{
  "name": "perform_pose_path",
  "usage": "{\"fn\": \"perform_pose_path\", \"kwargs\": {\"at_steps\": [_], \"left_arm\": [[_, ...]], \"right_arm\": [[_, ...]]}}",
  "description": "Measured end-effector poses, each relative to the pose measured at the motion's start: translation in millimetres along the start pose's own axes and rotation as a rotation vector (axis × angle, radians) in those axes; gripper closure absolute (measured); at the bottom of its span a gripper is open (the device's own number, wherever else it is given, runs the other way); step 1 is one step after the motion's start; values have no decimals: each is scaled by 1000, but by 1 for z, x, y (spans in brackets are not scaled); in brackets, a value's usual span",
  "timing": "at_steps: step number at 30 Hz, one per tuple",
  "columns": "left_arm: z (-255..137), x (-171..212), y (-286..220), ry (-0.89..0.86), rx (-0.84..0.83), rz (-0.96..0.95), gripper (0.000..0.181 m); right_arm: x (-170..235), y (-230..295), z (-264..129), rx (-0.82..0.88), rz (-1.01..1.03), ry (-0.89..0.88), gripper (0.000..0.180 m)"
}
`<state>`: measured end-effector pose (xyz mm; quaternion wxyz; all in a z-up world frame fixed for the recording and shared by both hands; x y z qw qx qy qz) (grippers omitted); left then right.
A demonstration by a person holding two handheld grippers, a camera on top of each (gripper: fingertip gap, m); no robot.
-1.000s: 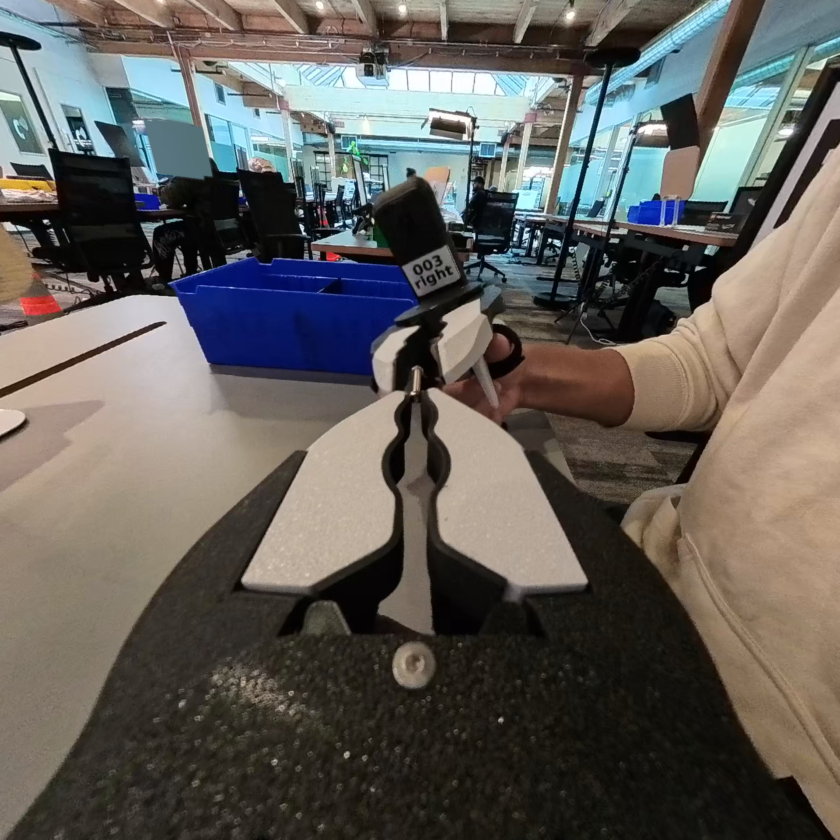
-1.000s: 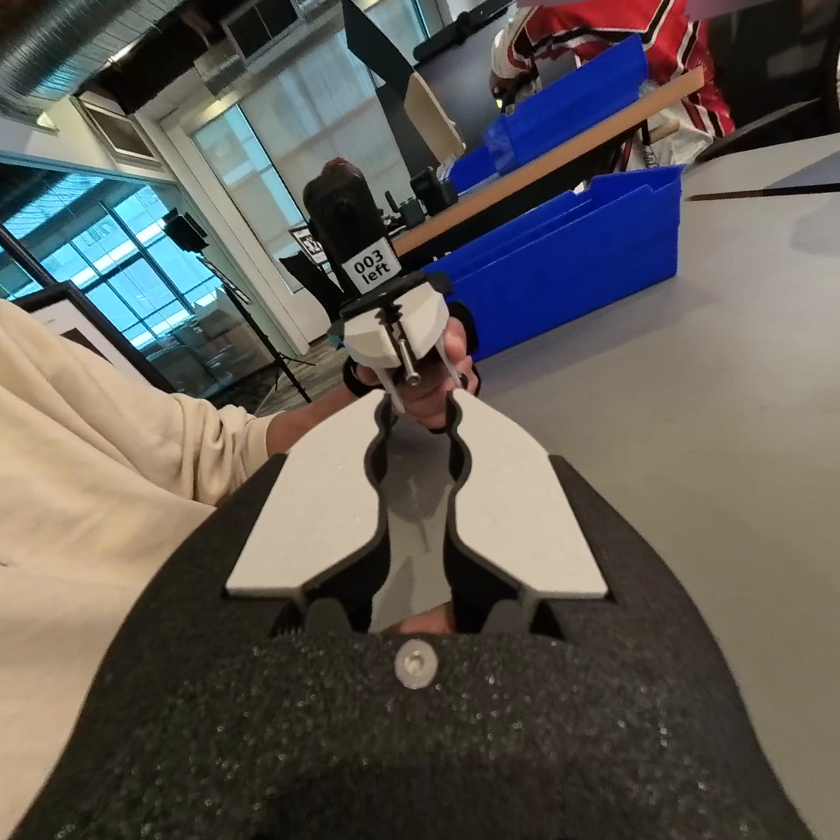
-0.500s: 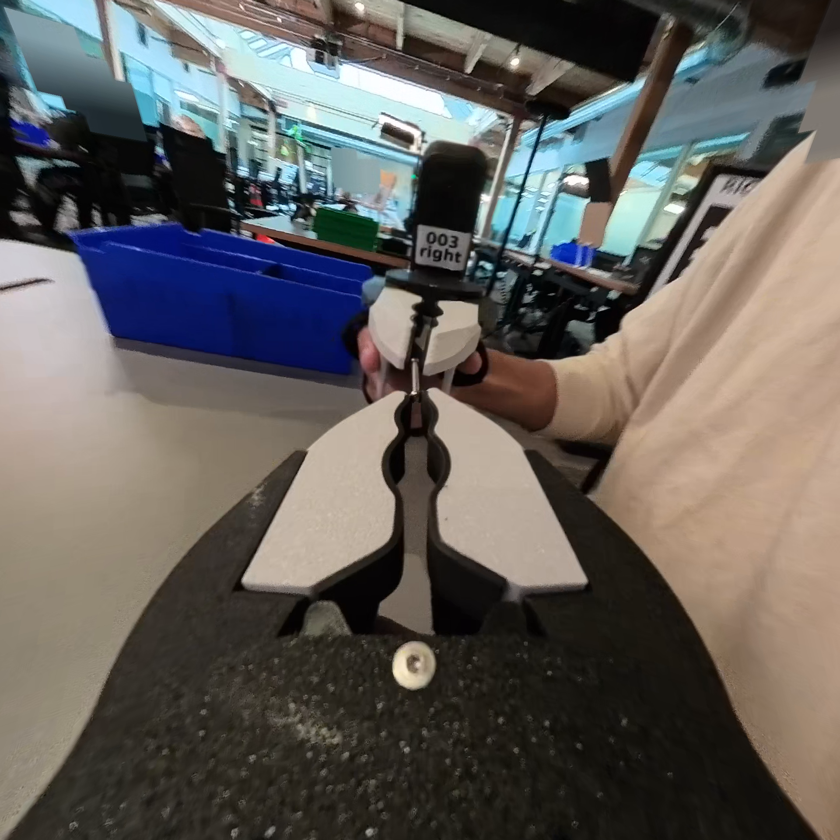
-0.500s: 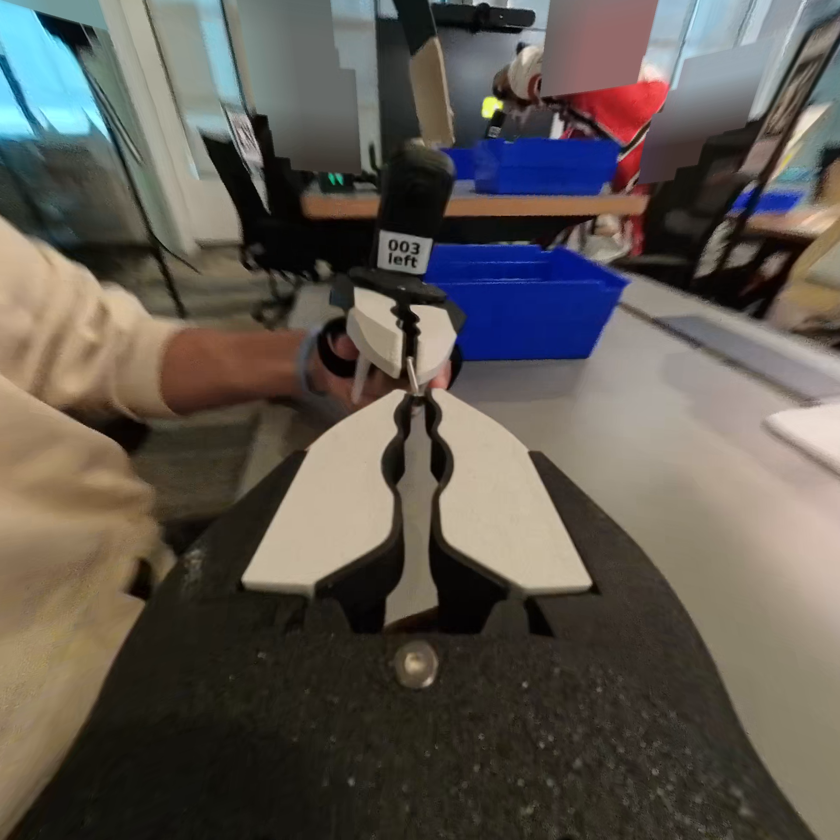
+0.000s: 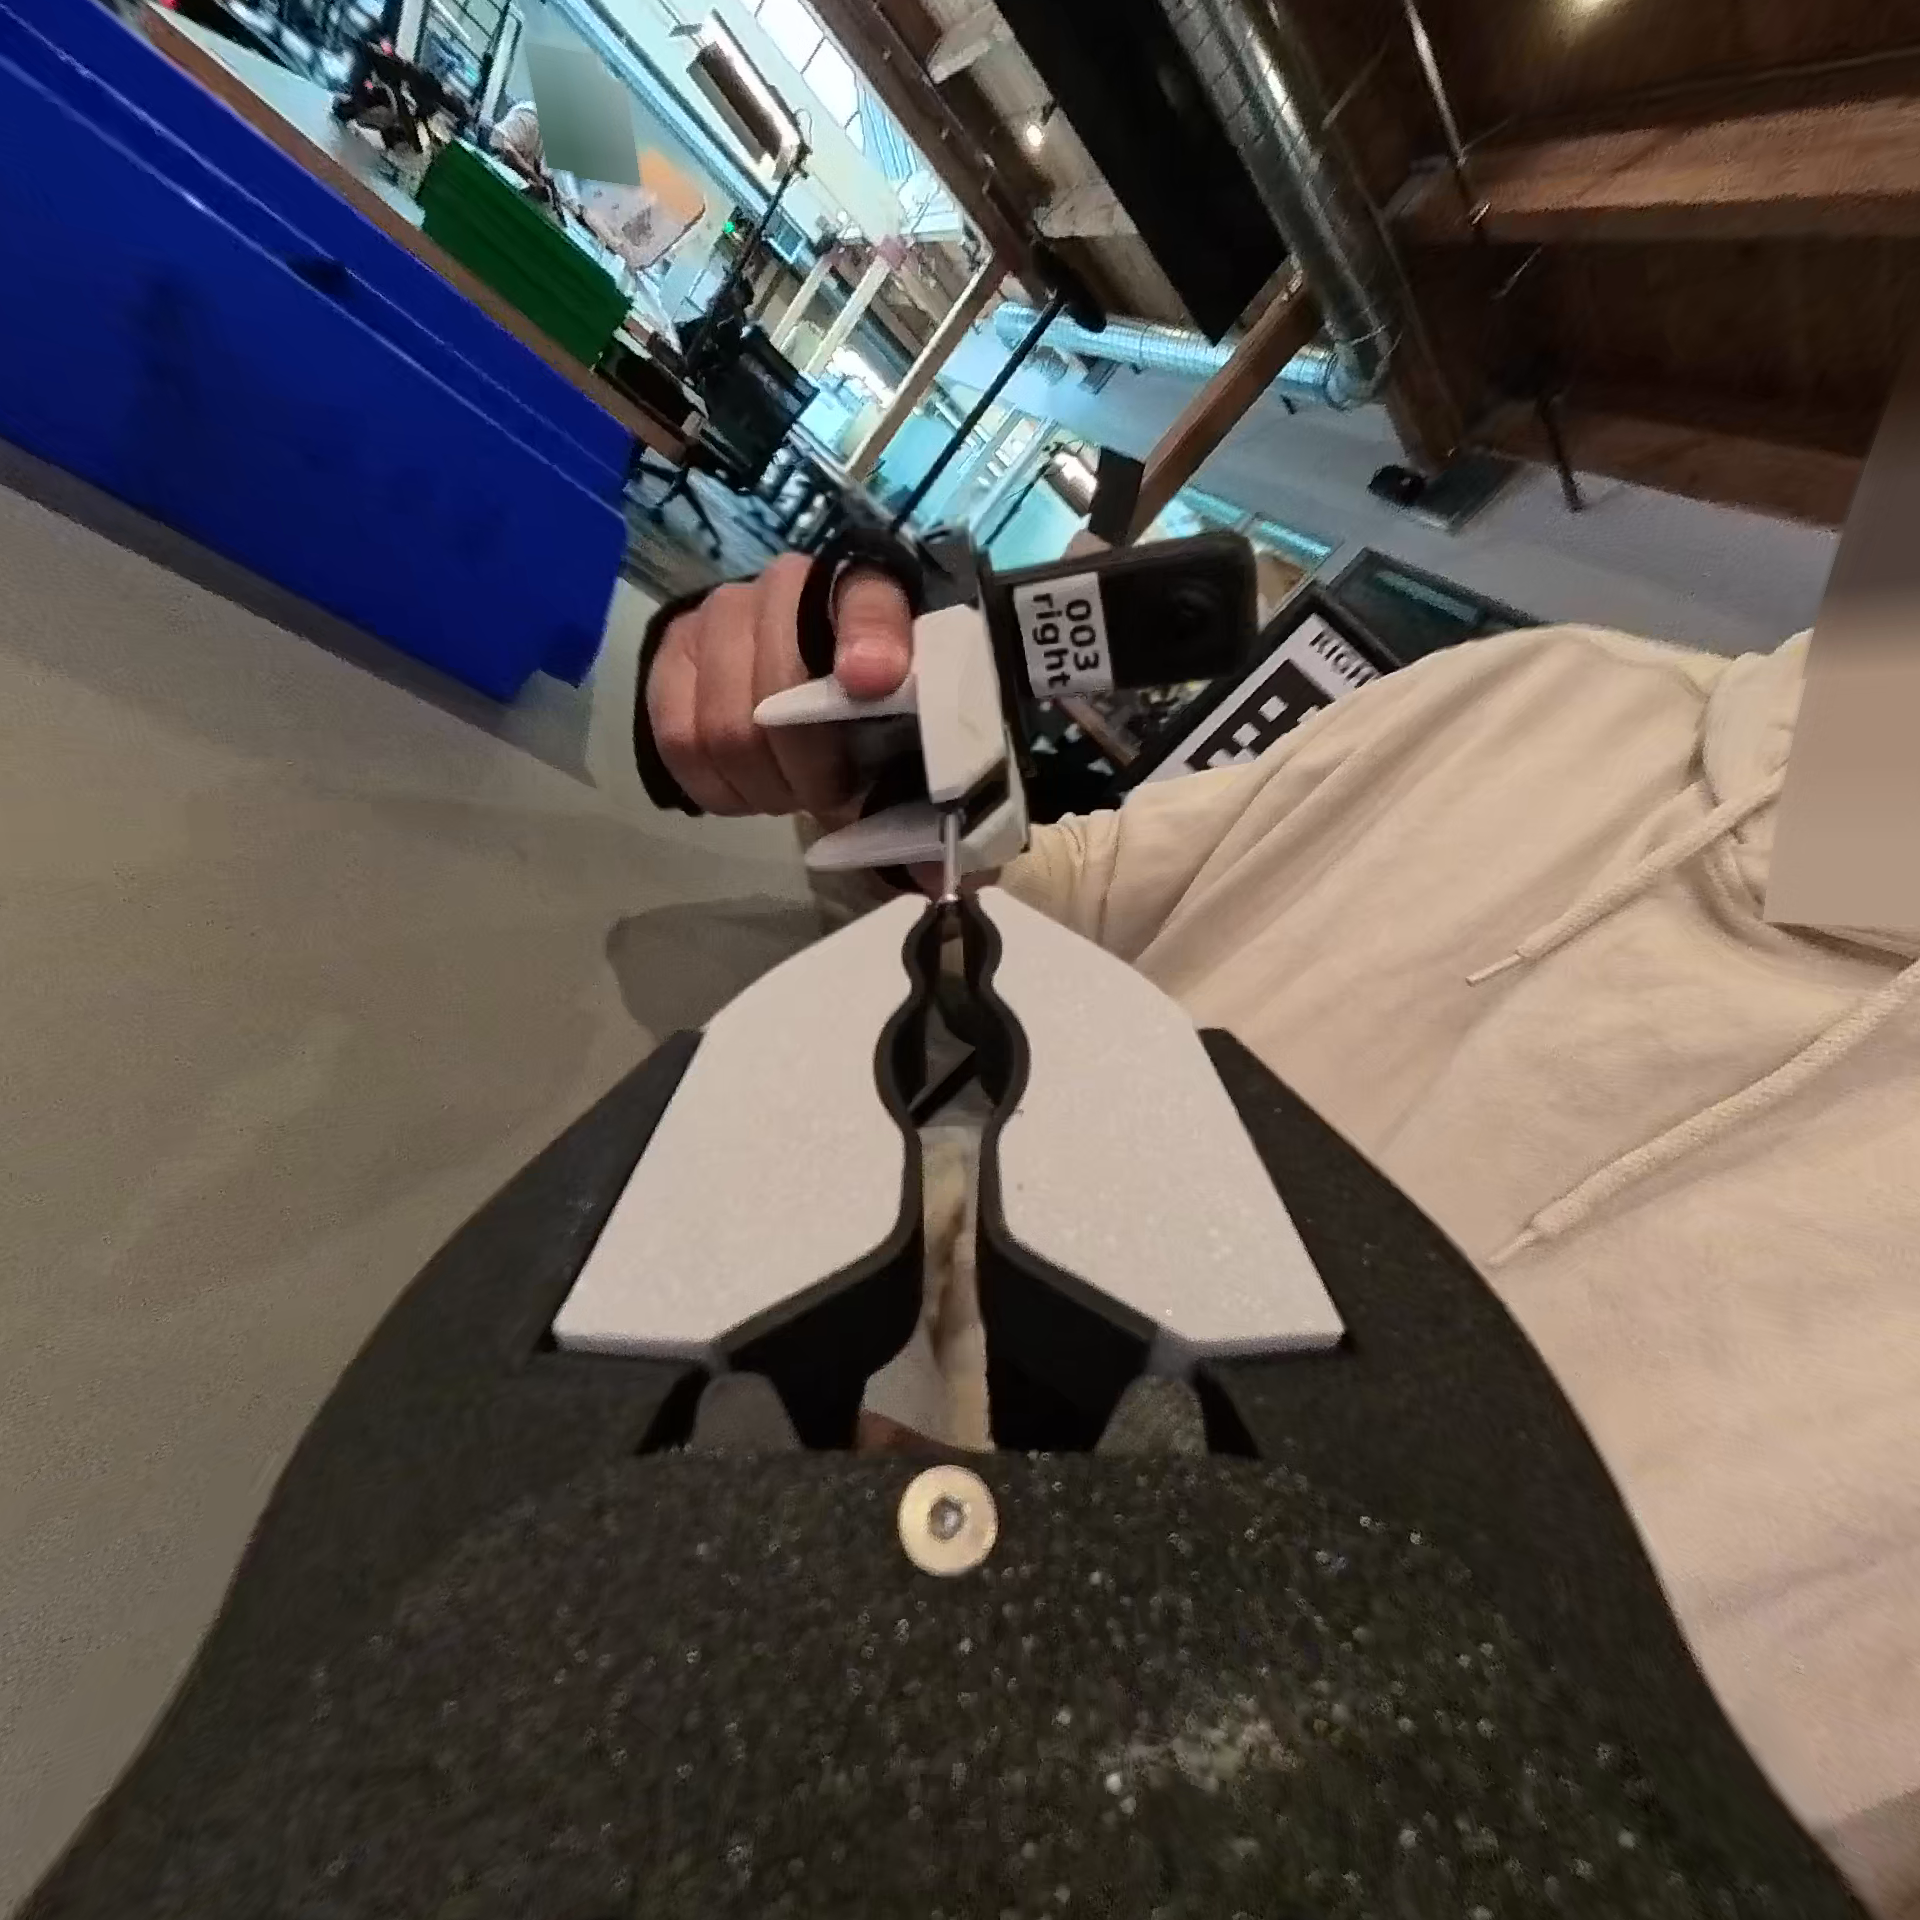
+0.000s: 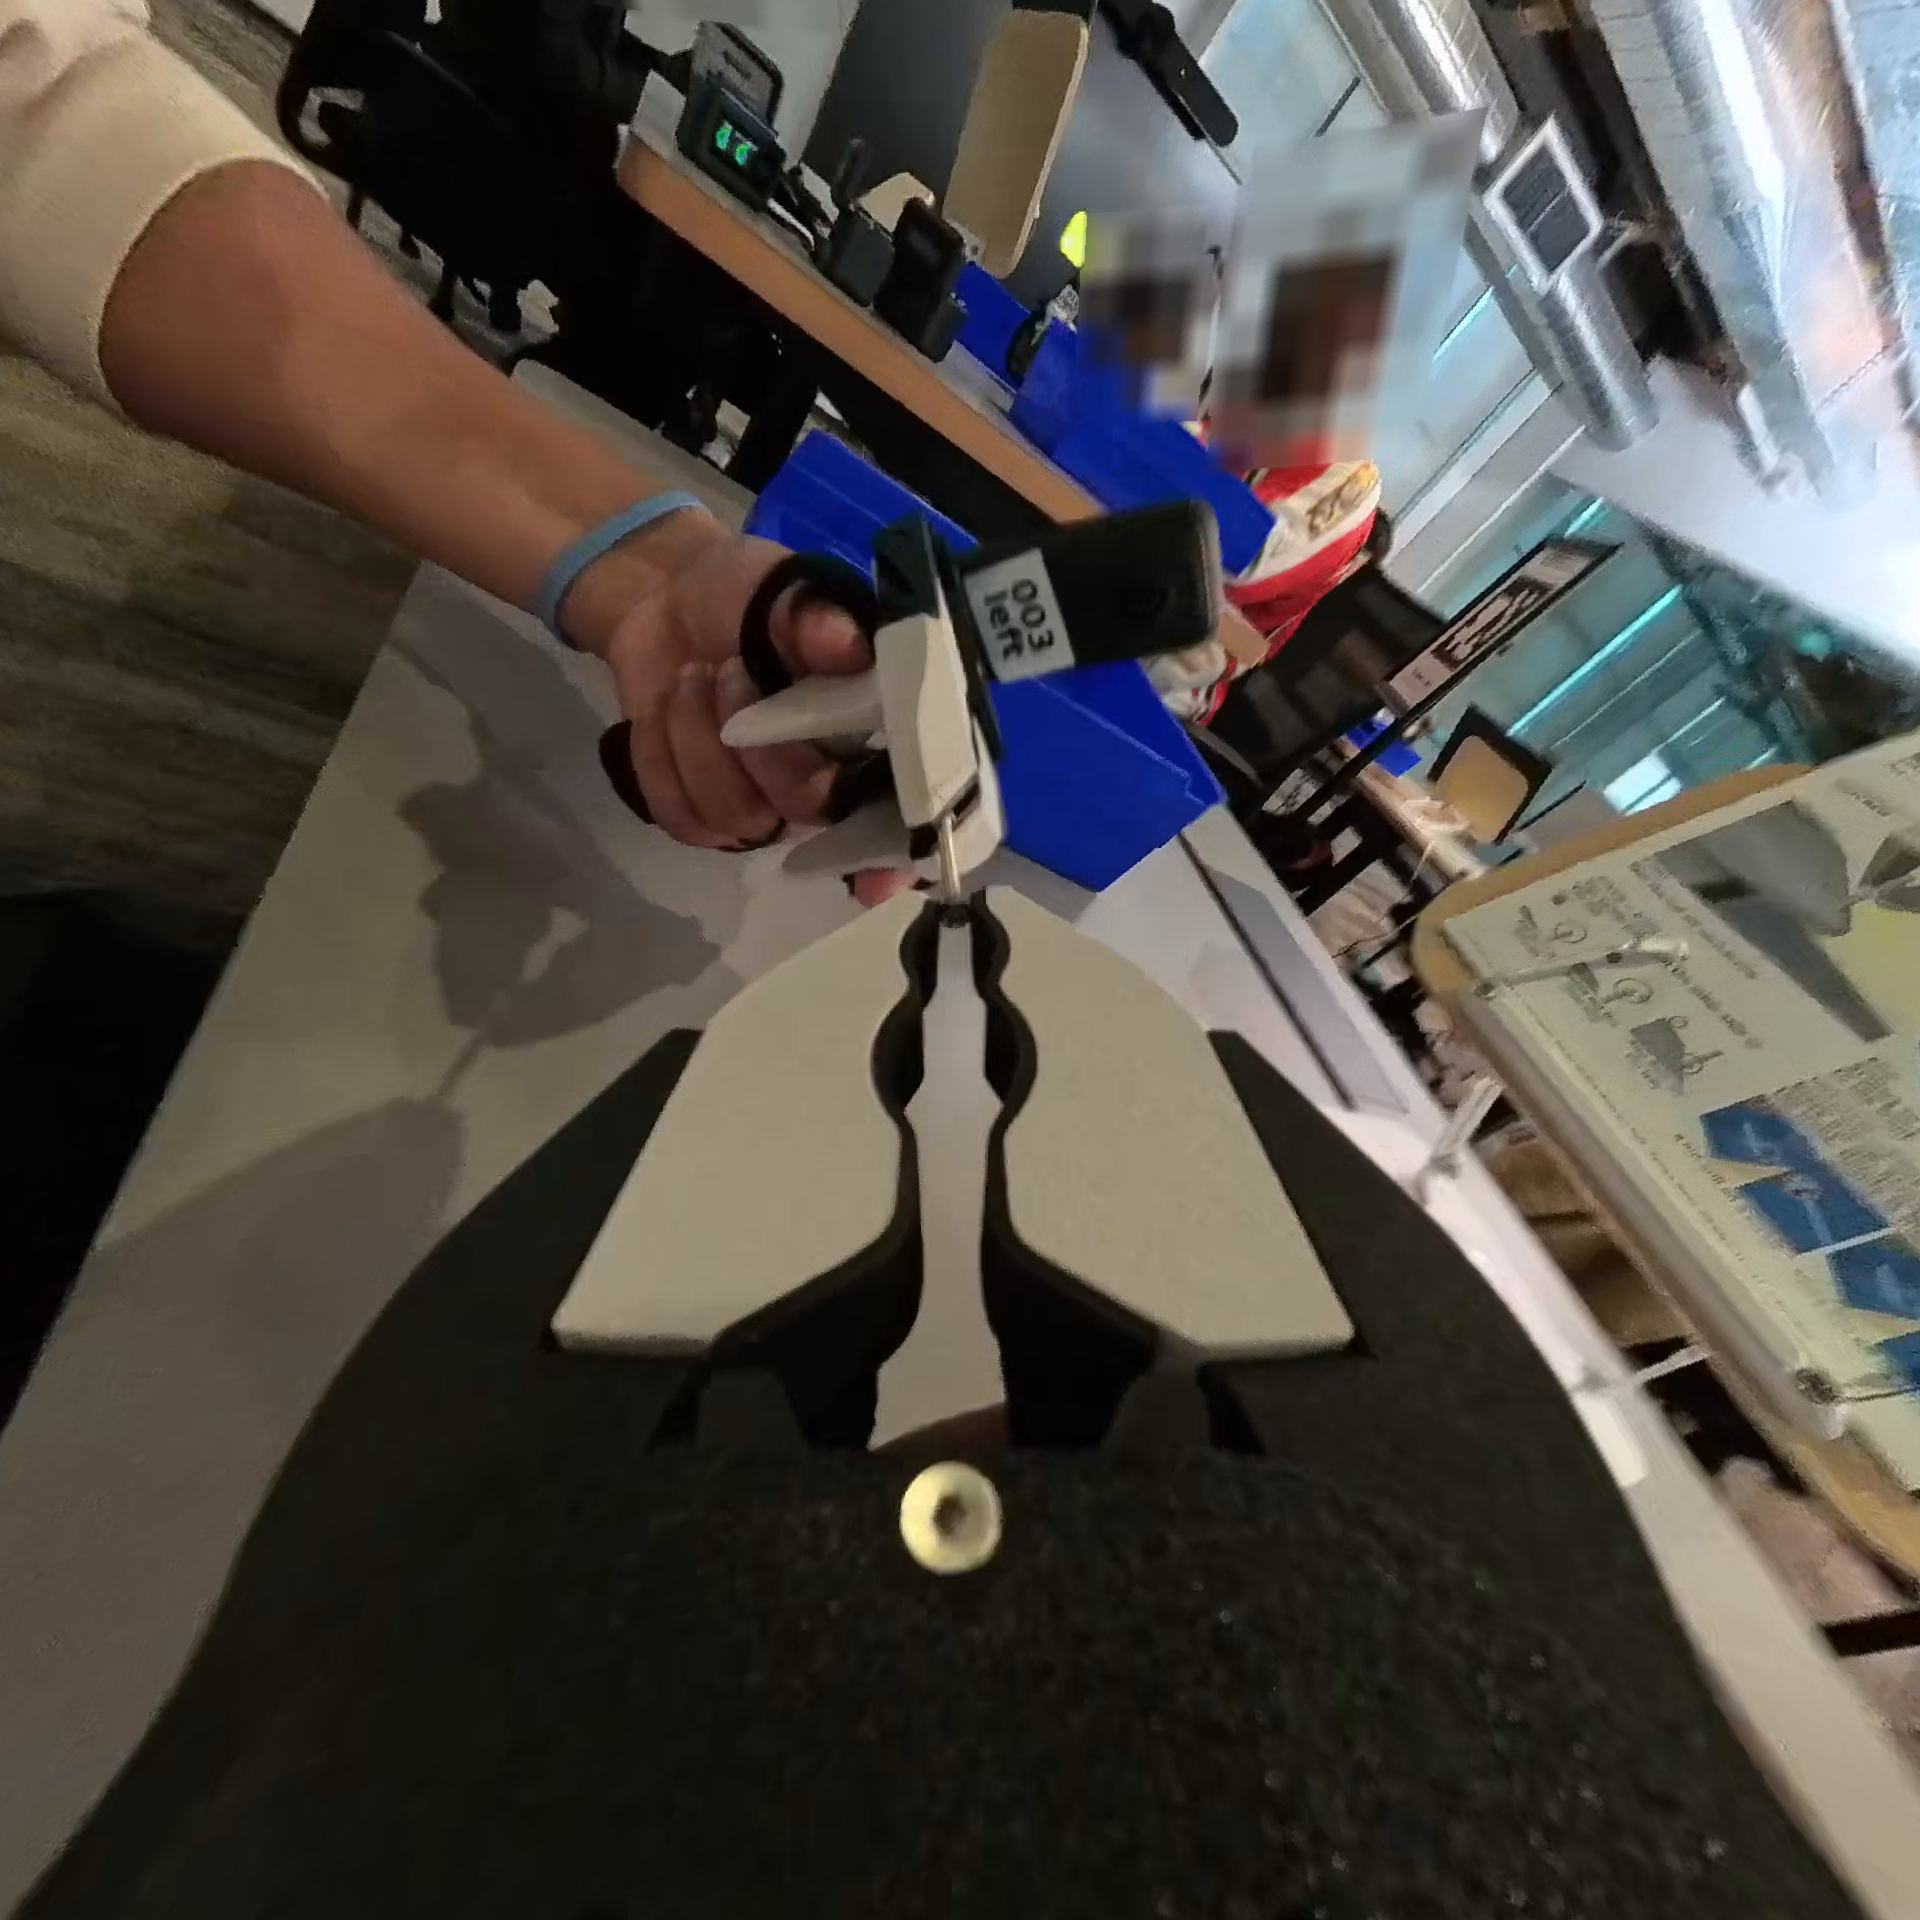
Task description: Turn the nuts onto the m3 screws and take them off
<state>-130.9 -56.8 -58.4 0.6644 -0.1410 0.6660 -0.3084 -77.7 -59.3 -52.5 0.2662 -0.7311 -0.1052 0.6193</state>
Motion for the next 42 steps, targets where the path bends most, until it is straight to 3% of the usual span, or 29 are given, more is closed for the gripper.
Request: {"fn": "perform_pose_path", "kwargs": {"at_steps": [2,4,7,13,19,25,33,42], "left_arm": [[-2,0,1,25,-42,54,178],[-5,-3,-2,15,-58,109,178],[-11,-8,-5,21,-117,224,177],[-17,-12,-2,74,-299,516,177],[-13,-9,1,105,-348,615,177],[-11,-6,5,111,-358,626,177],[-10,-9,4,68,-340,587,177],[-6,-6,3,-41,-177,298,177]], "right_arm": [[3,0,1,-16,107,-2,172],[2,-2,2,-35,246,-33,155],[2,-4,1,-99,504,-84,146],[11,-7,11,-200,1224,-174,146],[12,-9,14,-285,1599,-289,156],[14,-11,13,-265,1578,-270,175],[11,-14,12,-261,1473,-229,175],[8,-7,7,-142,805,-84,175]]}}
Point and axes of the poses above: each gripper's, where its closed fingertips meet, z out along the fingers, x out of its underside, y = z × x across the jaws, the point moved 2 cm from there along -z, back along the fingers, and after that the axes turned 3 degrees about z, right-handed, at the moved point
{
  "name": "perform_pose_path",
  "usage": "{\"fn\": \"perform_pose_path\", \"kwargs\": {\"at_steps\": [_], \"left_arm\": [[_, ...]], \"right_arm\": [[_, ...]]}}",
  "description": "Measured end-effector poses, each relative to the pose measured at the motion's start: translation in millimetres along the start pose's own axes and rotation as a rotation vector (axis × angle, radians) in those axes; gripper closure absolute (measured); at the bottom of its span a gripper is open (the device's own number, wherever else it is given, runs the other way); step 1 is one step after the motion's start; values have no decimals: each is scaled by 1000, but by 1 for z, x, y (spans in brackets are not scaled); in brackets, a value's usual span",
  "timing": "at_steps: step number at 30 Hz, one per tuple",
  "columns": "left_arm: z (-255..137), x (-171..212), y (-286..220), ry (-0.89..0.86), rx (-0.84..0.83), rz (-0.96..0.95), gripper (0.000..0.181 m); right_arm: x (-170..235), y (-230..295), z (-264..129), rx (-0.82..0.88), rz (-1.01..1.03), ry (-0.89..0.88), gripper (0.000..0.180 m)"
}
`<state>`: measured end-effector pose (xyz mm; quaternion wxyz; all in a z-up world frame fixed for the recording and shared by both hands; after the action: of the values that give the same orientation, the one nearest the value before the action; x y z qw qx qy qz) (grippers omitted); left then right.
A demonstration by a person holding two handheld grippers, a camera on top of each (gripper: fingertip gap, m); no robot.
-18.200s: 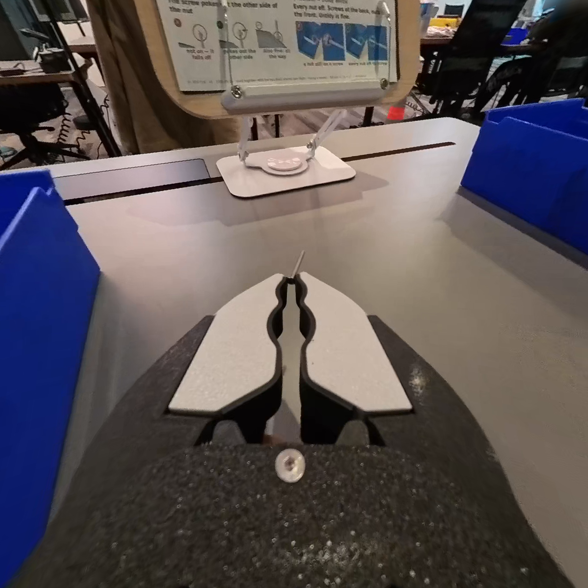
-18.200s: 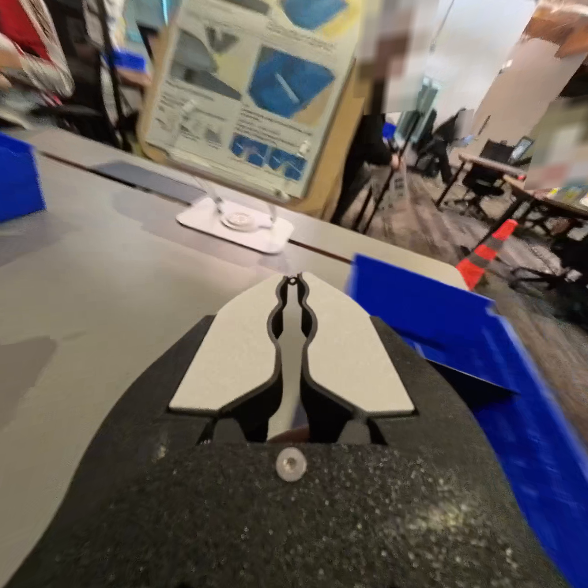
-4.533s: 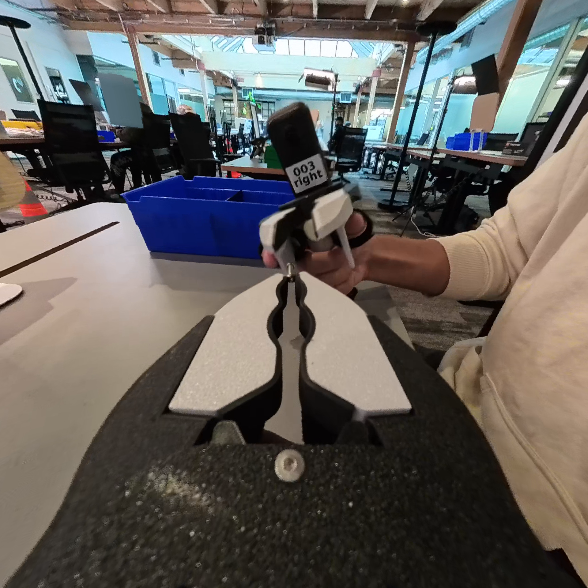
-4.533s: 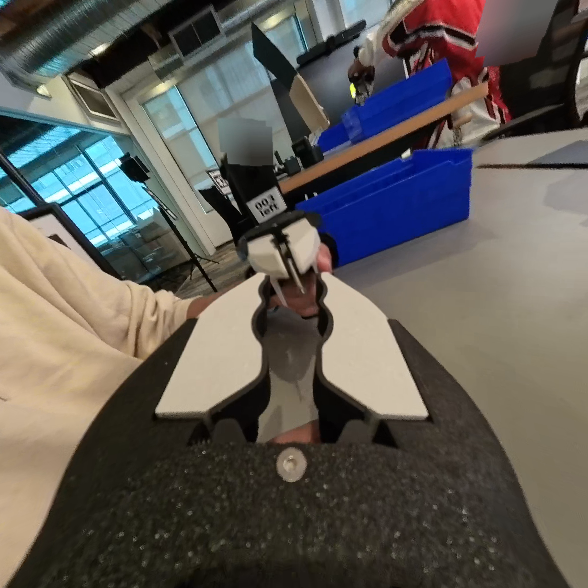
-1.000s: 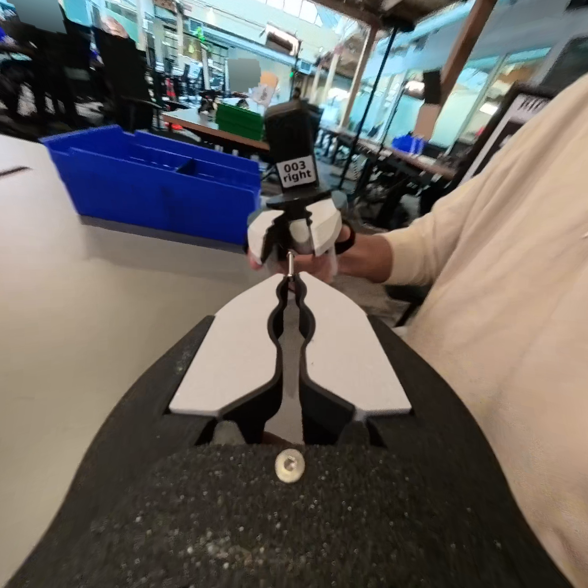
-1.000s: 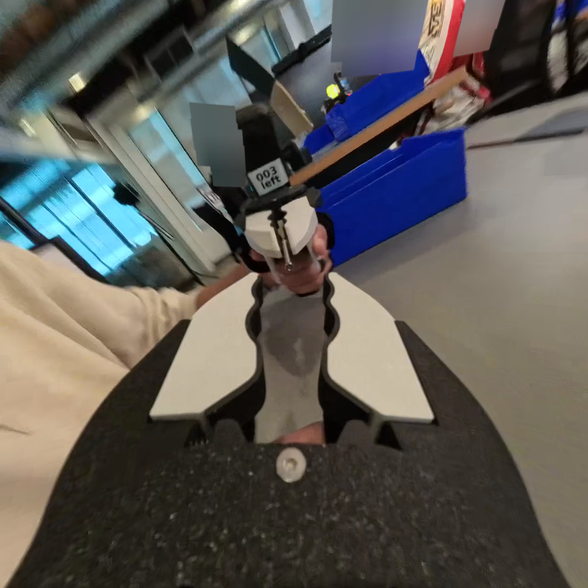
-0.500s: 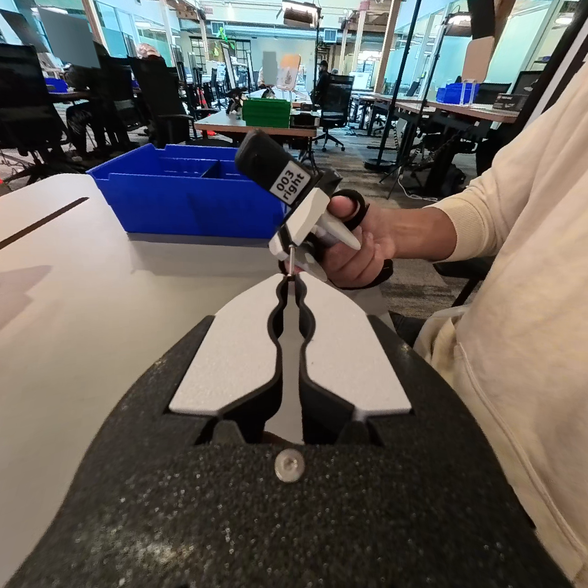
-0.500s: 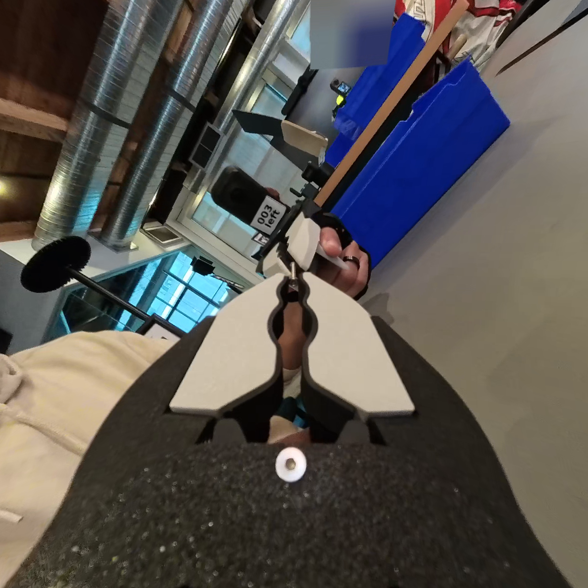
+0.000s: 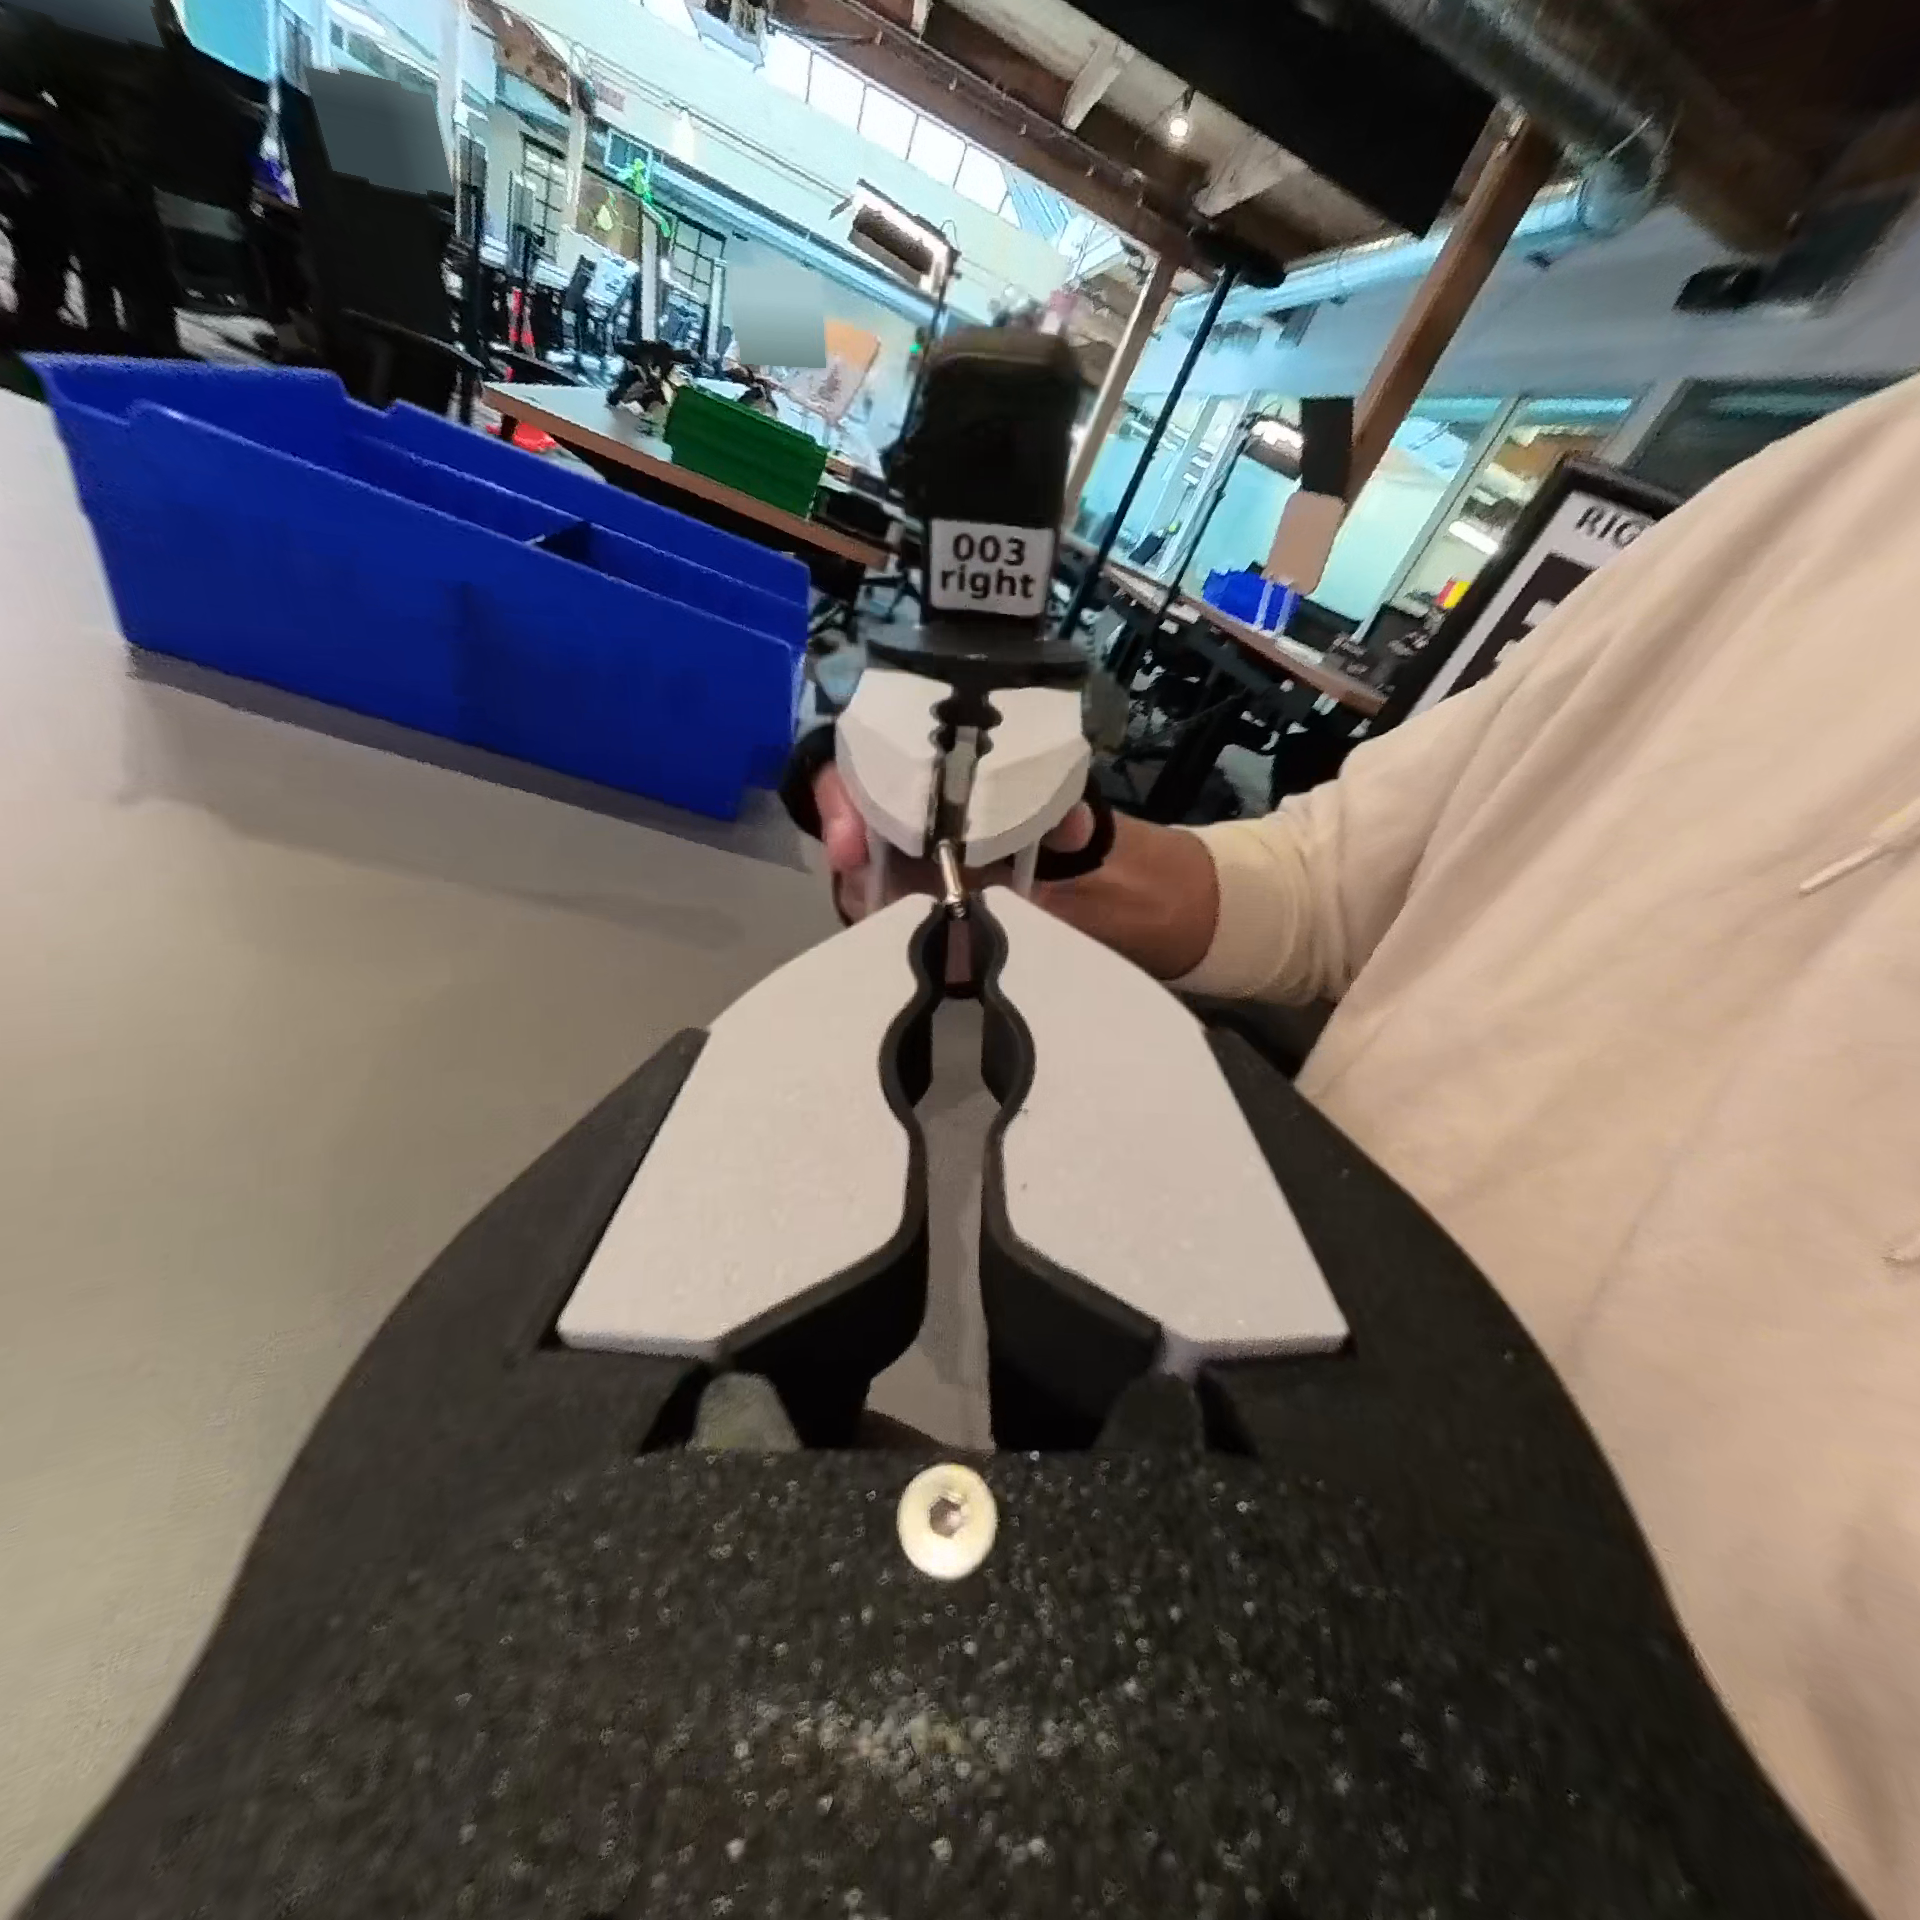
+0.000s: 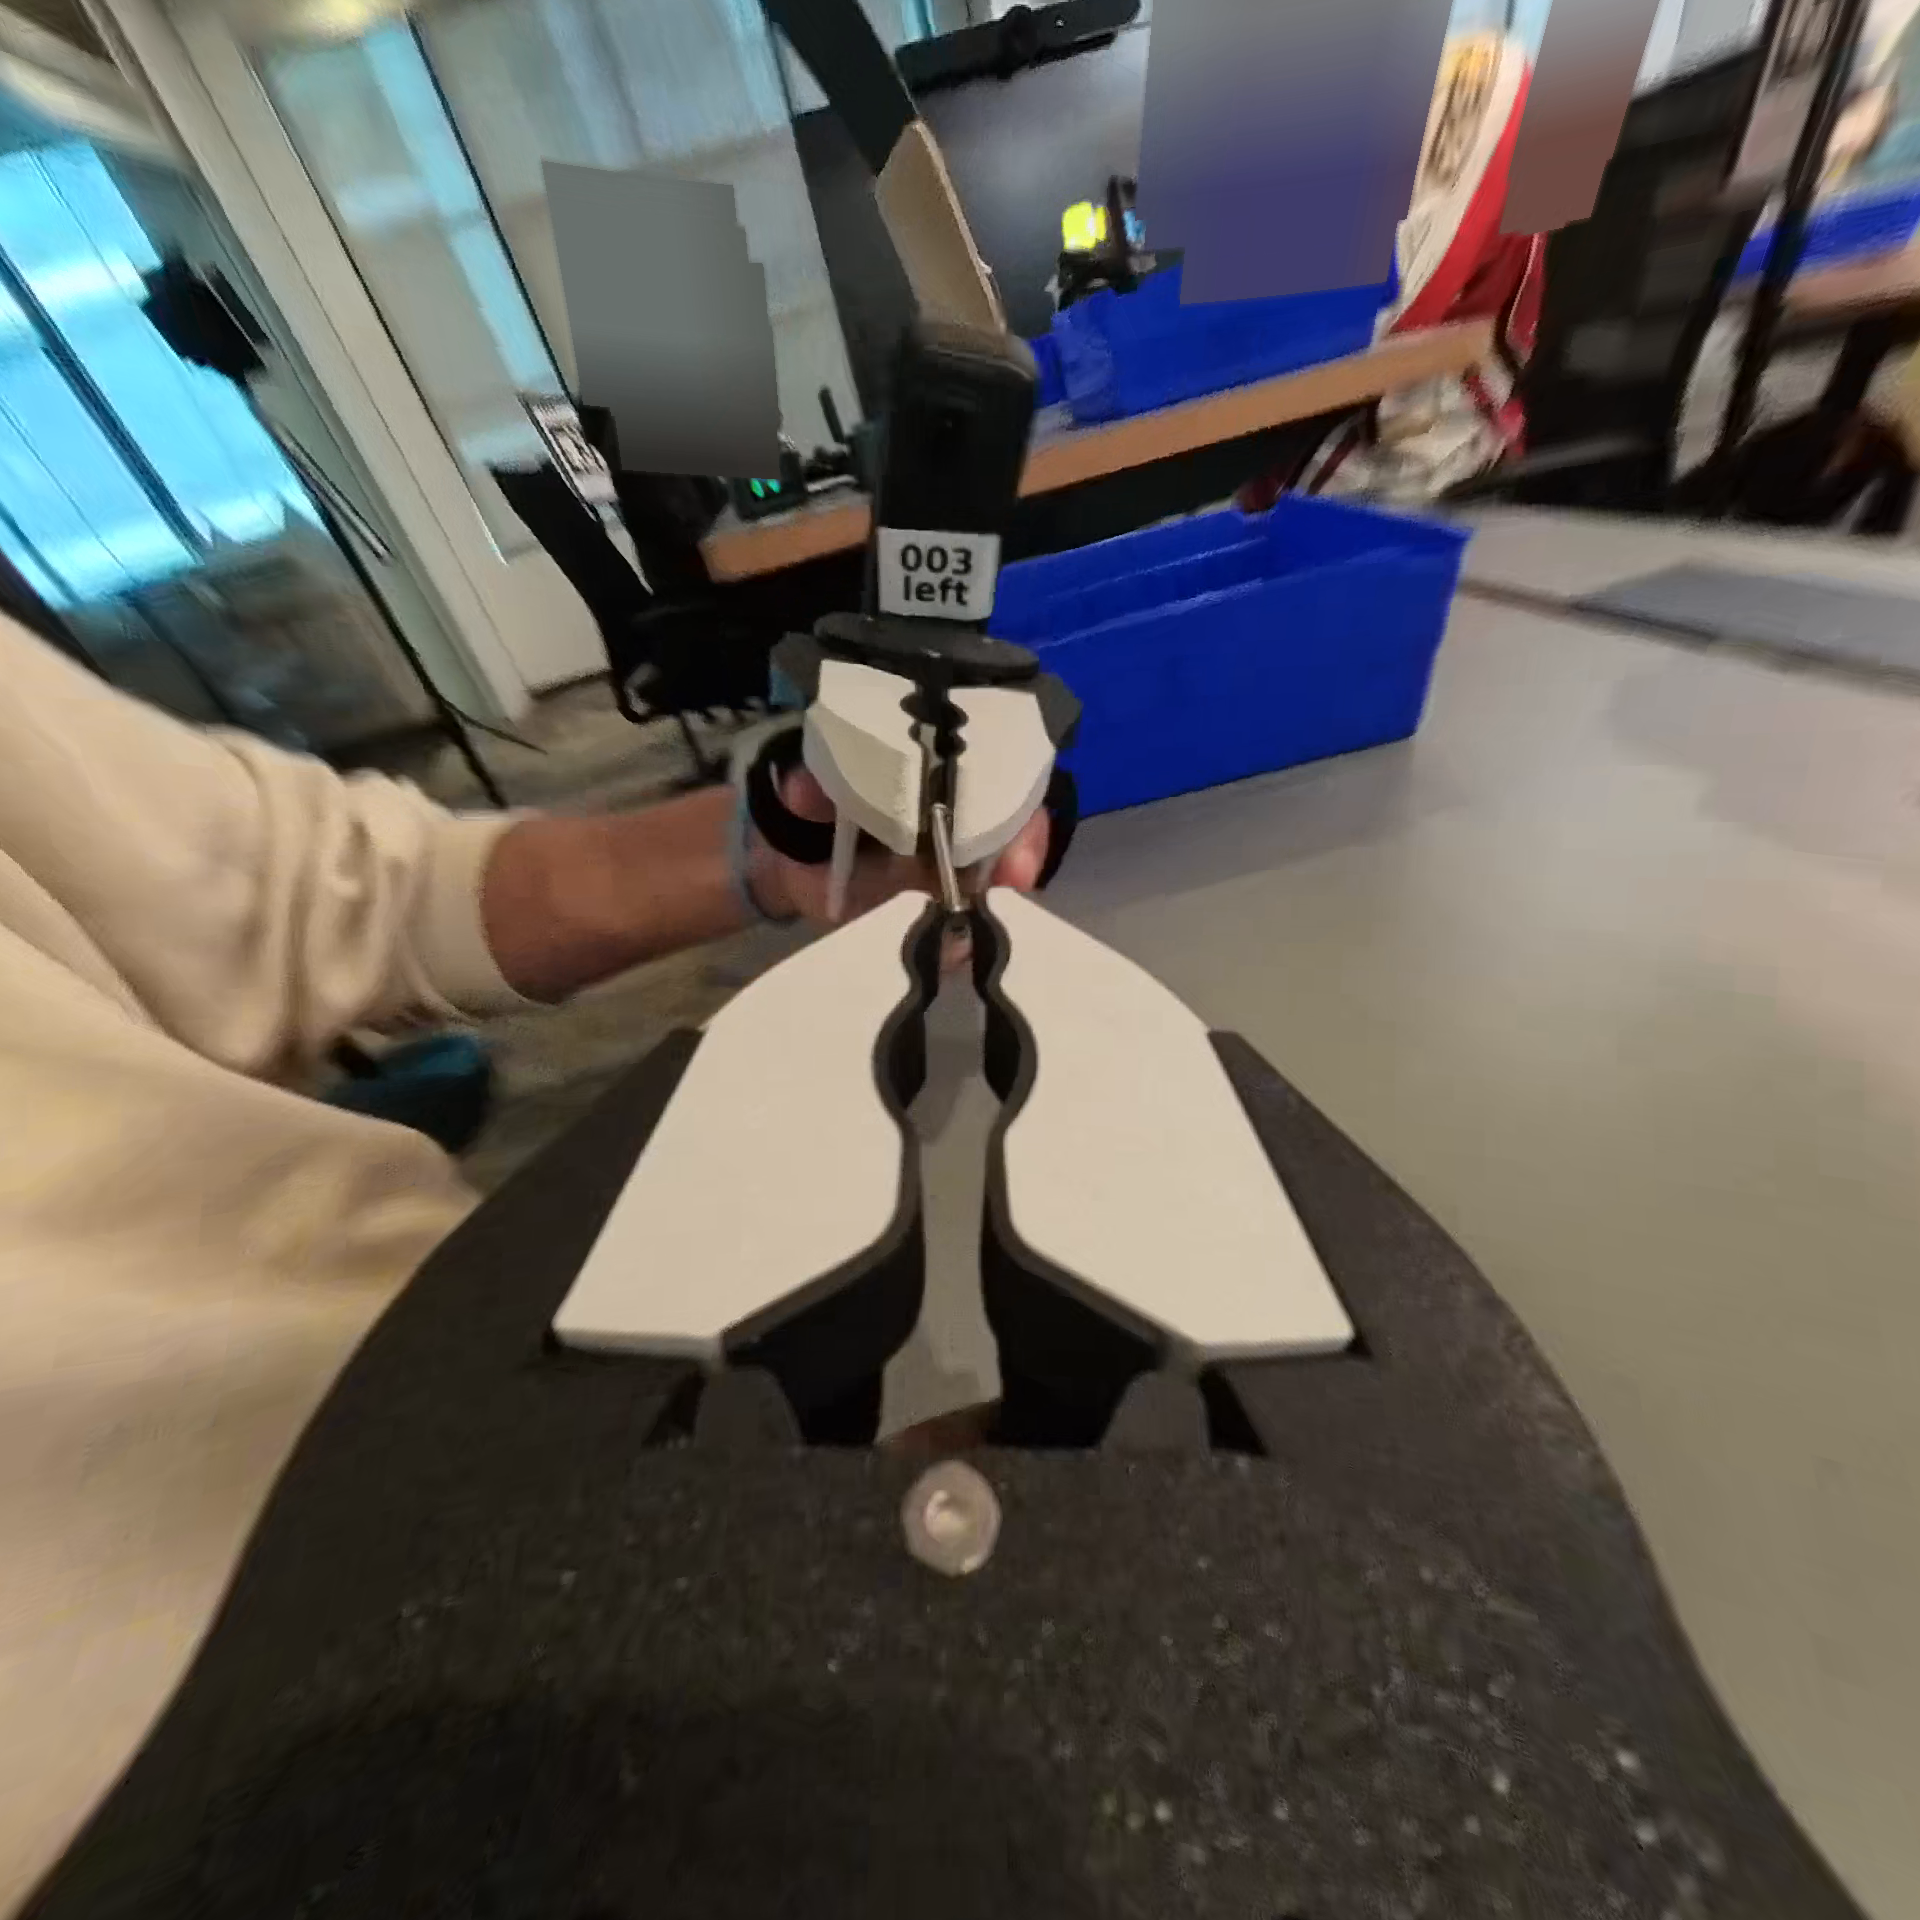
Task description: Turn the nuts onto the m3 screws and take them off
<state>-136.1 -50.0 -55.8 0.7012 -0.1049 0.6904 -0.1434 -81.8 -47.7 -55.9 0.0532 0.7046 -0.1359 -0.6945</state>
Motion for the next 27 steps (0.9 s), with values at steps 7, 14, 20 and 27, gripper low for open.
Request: {"fn": "perform_pose_path", "kwargs": {"at_steps": [7,14,20,27], "left_arm": [[2,-4,1,-90,139,-302,178],[1,-1,2,-63,131,-326,178],[-4,-8,-2,-64,97,-218,178],[-13,-12,-1,25,-70,107,177]], "right_arm": [[-11,6,-2,145,-558,4,175],[-5,7,-2,177,-744,61,175],[-8,7,-3,109,-410,-15,151],[-12,-5,-3,-76,487,-196,152]]}}
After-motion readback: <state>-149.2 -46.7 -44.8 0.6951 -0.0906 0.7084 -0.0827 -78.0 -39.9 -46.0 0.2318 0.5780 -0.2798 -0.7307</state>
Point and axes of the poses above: each gripper's, where its closed fingertips meet, z out along the fingers, x out of its underside, y = z × x across the jaws, the point moved 2 cm from there along -z, back along the fingers, and after that the axes turned 3 degrees about z, right-handed, at the moved point
